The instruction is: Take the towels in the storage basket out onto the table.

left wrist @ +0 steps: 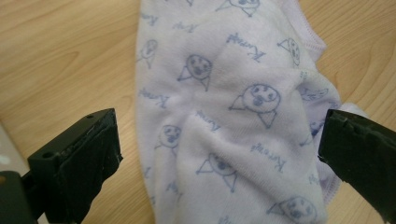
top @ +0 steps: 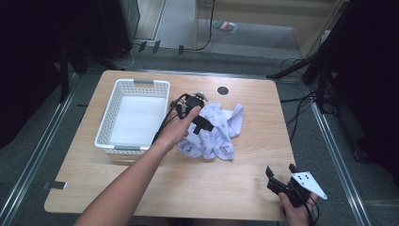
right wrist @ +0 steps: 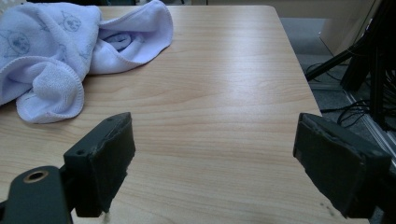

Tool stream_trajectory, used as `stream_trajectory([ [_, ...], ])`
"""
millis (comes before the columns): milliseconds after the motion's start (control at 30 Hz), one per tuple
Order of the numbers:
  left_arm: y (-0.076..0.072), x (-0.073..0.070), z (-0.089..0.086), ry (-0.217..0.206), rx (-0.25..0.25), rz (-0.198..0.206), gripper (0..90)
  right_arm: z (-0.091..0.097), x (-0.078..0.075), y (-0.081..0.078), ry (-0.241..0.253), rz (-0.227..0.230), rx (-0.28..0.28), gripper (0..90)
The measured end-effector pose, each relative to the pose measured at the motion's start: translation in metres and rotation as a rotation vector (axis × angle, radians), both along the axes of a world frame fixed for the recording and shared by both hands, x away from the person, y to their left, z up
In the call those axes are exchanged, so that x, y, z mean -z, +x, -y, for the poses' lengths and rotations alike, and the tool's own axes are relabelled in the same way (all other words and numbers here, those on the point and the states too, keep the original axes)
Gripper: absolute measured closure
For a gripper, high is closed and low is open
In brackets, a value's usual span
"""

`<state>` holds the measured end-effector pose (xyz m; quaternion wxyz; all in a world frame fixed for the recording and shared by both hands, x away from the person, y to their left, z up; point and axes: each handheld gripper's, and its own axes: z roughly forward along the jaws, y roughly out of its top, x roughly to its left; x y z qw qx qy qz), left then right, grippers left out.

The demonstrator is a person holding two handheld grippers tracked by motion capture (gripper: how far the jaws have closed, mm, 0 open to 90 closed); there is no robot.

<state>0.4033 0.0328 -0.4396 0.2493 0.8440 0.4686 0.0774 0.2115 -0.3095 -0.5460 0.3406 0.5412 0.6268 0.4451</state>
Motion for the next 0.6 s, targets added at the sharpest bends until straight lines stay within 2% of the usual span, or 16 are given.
stream_trajectory([
  [300, -0.003, -0.018, -0.028, -0.015, -0.042, 0.035, 0.0, 0.0, 0.0, 0.0, -0.001, -0.002, 0.001, 12.8],
  [600, -0.013, -0.03, -0.06, -0.008, -0.071, 0.076, 0.0, 0.0, 0.0, 0.0, 0.0, -0.003, 0.001, 12.9],
])
